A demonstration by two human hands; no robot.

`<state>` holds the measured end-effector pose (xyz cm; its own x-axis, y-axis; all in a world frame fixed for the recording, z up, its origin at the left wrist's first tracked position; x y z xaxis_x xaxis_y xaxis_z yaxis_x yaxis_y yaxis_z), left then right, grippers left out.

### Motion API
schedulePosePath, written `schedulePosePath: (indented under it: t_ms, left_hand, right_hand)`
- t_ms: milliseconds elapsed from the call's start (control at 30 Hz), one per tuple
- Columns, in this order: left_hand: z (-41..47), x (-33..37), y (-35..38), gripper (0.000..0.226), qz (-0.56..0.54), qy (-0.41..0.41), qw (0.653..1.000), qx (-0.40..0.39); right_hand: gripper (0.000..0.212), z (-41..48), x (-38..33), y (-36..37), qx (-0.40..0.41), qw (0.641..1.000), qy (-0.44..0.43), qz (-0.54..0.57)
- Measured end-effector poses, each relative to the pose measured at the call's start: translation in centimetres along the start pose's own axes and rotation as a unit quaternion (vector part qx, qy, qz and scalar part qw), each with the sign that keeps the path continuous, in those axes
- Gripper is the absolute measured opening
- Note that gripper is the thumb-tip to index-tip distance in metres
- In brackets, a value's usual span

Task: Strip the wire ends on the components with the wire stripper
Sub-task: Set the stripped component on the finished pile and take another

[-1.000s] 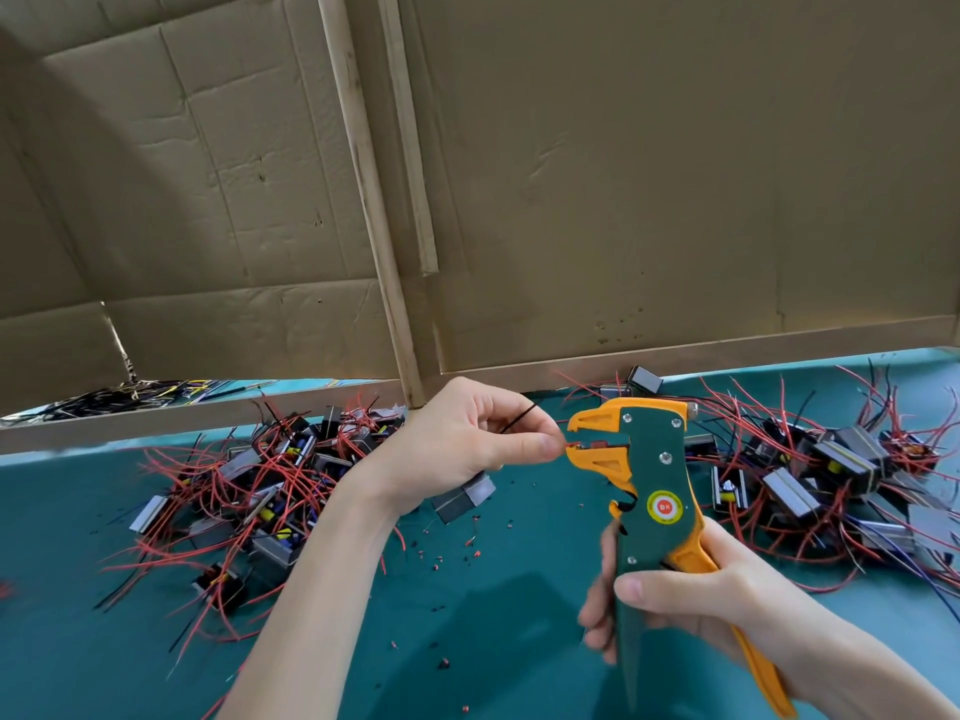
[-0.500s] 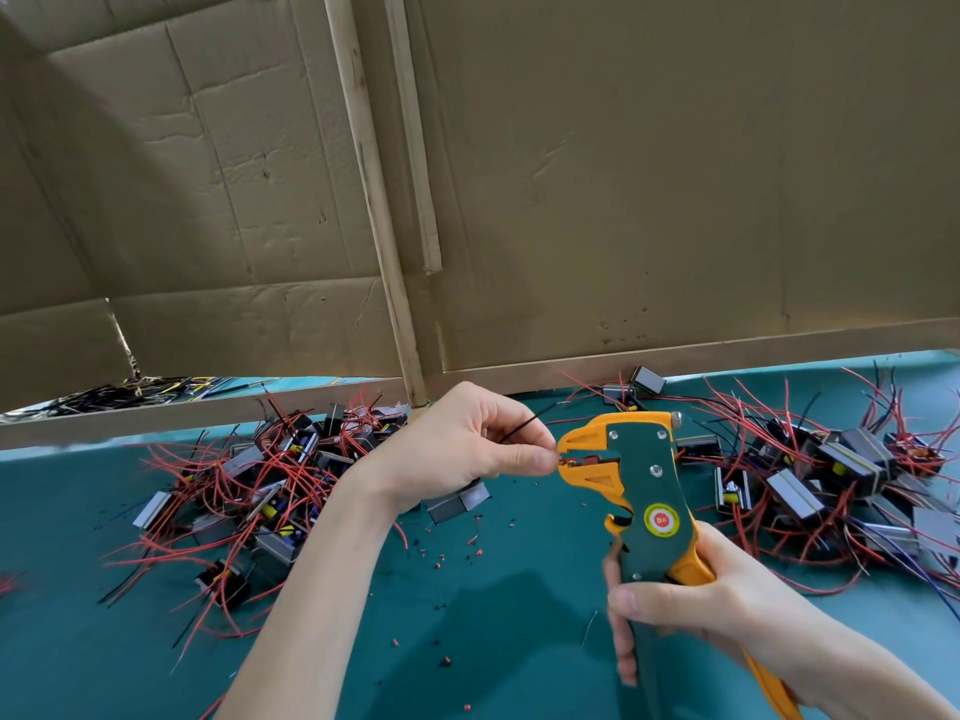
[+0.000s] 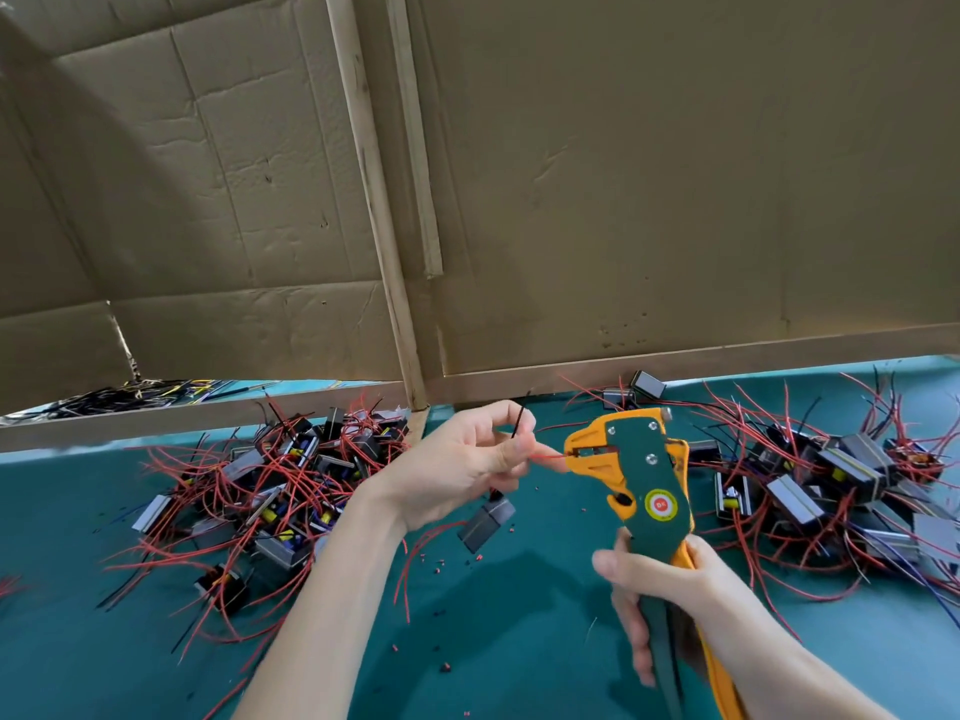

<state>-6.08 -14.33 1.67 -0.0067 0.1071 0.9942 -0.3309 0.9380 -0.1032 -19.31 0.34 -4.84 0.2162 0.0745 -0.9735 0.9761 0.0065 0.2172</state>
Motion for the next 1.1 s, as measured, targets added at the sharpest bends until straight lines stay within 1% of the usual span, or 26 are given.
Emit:
schedulePosePath:
  t_ms: [33,133,233,333,400,500,567,633,800,833,933,1000,1033,1100]
  left_hand:
    - [0.2,-0.3,0.0,0.011,-0.014,0.002,1.0,-0.002]
    - [0.5,-0.8,-0.3,0.02,-0.025,0.007,1.0,-0.001]
    - [0.7,-1.0,-0.4,0.028,-0.026,0.019,0.999,0.014]
    - [0.7,-0.9,-0.1,0.031,0.005,0.031,0.999,0.019]
    - [0.6,-0.4,0.3,0.032,0.051,0.033,0.998,0.012]
    - [0.4,0.5,1.0,0.034,0.127,0.029,0.991,0.013]
    - [0.3,1.2,1.5,0.036,0.155,0.027,0.988,0.013]
    - [0.2,1.7,2.0,0.038,0.171,0.028,0.985,0.013]
    - [0.2,2.8,3.7,0.041,0.212,0.024,0.977,0.008]
    - [0.2,3.1,4.2,0.041,0.216,0.026,0.976,-0.011]
    - [0.1,4.2,6.6,0.038,0.212,0.066,0.97,-0.103]
    - [0.2,4.7,7.7,0.032,0.208,0.09,0.964,-0.137]
    - [0.3,4.7,7.7,0.03,0.199,0.094,0.967,-0.131]
    - [0.4,4.3,6.6,0.029,0.182,0.092,0.975,-0.09]
  right_hand:
    - [0.042,0.1,-0.2,-0.1,-0.017,0.999,-0.004,0.033]
    - [0.063,0.4,-0.4,-0.3,-0.062,0.993,-0.007,0.104]
    - [0.081,0.6,-0.3,-0.8,-0.065,0.984,-0.014,0.168]
    - [0.087,0.7,-0.4,-0.8,-0.061,0.979,-0.001,0.197]
    - [0.083,0.9,-0.4,-0.9,-0.045,0.982,0.012,0.182]
    - [0.05,1.2,0.0,-0.8,-0.02,0.992,0.009,0.127]
    - [0.042,1.3,0.3,-1.1,0.003,0.995,-0.004,0.099]
    - [0.043,1.2,0.6,-1.2,0.017,0.996,-0.018,0.087]
    - [0.043,1.2,1.2,-0.9,0.023,0.995,-0.04,0.085]
    - [0.045,1.3,1.1,-1.1,0.03,0.995,-0.041,0.087]
    - [0.057,1.3,0.4,-2.4,0.067,0.989,-0.057,0.121]
    - [0.063,0.9,-0.7,-3.1,0.06,0.986,-0.093,0.127]
    - [0.062,0.7,-1.3,-3.1,0.041,0.985,-0.107,0.126]
    - [0.054,0.5,-1.6,-3.0,0.018,0.985,-0.102,0.141]
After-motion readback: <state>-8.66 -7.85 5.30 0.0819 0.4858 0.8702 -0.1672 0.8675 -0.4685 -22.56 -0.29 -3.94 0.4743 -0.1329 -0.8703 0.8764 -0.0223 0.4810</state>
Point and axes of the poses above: each hand's wrist, its own z-axis towards the middle knuckle, its own y-axis out of the palm, x = y × z, the point moved 2 cm from there along z, towards the middle knuckle, and after that the axes turned 9 degrees about -x, right-handed, at the moved point
